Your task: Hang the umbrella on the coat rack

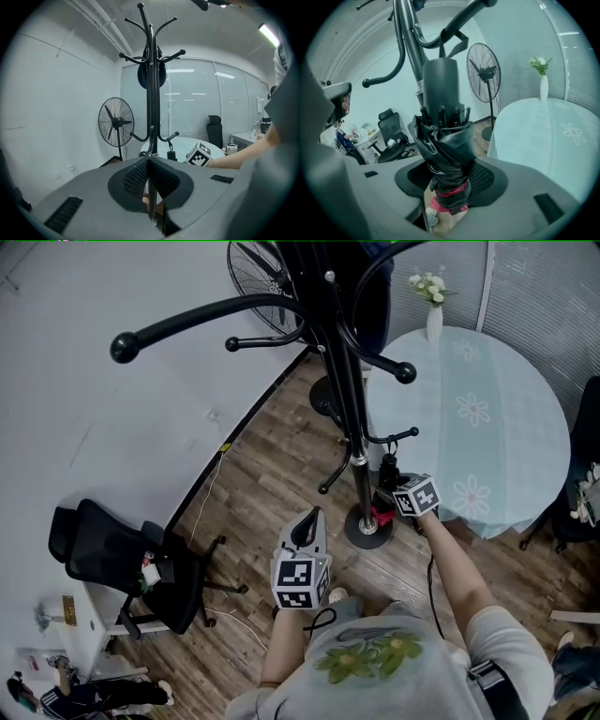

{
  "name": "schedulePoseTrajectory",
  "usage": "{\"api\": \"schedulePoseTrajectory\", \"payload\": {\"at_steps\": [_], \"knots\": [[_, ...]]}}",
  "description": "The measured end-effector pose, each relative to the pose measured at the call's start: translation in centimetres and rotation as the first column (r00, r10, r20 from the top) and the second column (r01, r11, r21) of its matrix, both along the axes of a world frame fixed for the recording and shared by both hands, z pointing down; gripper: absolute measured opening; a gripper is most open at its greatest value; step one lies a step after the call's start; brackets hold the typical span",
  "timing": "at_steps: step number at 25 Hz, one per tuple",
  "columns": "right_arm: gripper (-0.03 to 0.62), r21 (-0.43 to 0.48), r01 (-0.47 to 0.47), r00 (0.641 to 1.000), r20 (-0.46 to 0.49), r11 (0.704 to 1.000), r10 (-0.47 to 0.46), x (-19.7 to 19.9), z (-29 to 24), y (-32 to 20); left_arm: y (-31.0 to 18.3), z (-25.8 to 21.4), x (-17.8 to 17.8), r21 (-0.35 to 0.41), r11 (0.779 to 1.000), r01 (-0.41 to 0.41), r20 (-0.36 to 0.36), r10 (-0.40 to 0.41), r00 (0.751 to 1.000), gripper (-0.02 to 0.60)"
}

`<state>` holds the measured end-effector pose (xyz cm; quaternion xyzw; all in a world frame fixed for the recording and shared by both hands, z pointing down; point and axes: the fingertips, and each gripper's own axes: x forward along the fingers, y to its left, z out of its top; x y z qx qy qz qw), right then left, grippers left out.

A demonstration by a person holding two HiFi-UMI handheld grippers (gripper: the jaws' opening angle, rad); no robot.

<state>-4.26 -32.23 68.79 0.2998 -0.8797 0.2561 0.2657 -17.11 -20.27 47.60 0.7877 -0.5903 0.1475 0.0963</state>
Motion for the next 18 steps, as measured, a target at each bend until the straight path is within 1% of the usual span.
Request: {"api": "schedulePoseTrajectory", "payload": {"at_steps": [6,10,15,18], "knots": [[0.215,0.001,-0.025,0.999,-0.035,1.0,0.025,0.6,1.2,0.0,-0.6,0.1,0.5,-0.003,0.999,-0.032,-0.004,0.032,0.999,0.002],[0.219,0.007,-0.05,0.998,-0.034,0.999,0.05,0.8,1.8,-0.4,-0.7,0.3,1.2,-0.013,0.998,-0.061,0.0,0.061,0.998,0.002],[0.235,0.037,-0.093,0.995,-0.017,0.995,0.094,0.6,2.1,-1.8,-0.8,1.0,1.7,-0.031,0.996,-0.088,0.003,0.088,0.996,0.002],[0.244,0.075,-0.131,0.991,-0.019,0.989,0.133,0.9,2.1,-2.7,-0.8,1.4,1.8,-0.044,0.994,-0.101,0.001,0.101,0.995,0.002]]}}
